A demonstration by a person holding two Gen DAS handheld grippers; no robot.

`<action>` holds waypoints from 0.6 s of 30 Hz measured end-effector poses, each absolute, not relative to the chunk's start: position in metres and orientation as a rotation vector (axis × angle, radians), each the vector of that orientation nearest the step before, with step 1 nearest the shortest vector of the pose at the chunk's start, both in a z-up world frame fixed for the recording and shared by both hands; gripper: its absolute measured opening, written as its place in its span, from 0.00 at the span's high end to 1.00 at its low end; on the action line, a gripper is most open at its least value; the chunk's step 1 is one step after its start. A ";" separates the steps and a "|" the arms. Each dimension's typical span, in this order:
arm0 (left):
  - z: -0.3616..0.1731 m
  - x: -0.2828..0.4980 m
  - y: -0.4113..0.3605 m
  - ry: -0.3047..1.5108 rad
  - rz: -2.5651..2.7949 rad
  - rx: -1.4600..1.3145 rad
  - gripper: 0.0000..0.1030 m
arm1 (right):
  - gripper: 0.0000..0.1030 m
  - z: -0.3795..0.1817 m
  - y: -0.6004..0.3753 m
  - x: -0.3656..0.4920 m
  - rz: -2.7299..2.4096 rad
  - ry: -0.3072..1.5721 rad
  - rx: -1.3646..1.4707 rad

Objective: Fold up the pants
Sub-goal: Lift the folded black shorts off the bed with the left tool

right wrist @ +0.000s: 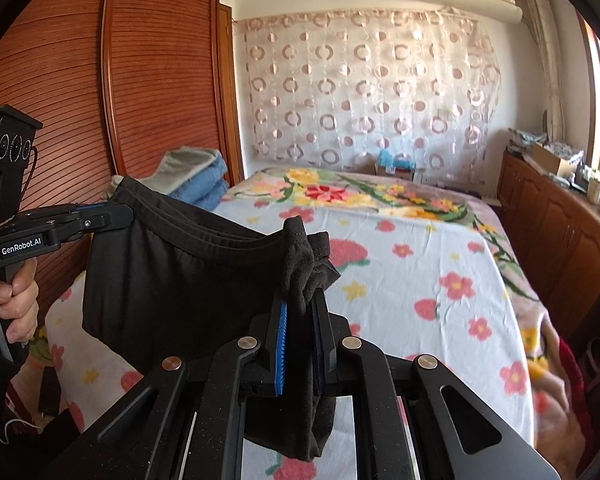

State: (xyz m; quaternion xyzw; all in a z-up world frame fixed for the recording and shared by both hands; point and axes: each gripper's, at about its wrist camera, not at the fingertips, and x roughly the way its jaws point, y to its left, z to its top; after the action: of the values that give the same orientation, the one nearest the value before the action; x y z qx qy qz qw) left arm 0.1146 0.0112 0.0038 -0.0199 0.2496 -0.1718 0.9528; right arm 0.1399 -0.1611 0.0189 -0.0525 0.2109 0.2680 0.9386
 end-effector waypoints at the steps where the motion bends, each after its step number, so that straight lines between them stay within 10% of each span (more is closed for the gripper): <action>1: 0.007 0.113 0.012 0.498 -0.346 -0.038 0.88 | 0.90 0.023 -0.161 0.139 0.549 0.422 -0.114; 18: 0.037 0.099 0.048 0.403 -0.280 -0.035 0.88 | 0.90 0.046 -0.145 0.144 0.607 0.329 -0.178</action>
State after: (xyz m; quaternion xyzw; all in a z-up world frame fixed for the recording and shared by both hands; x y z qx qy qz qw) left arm 0.0993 0.0475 0.0368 -0.0171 0.1997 -0.1385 0.9699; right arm 0.1444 -0.1445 0.0457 -0.0873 0.1609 0.2973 0.9371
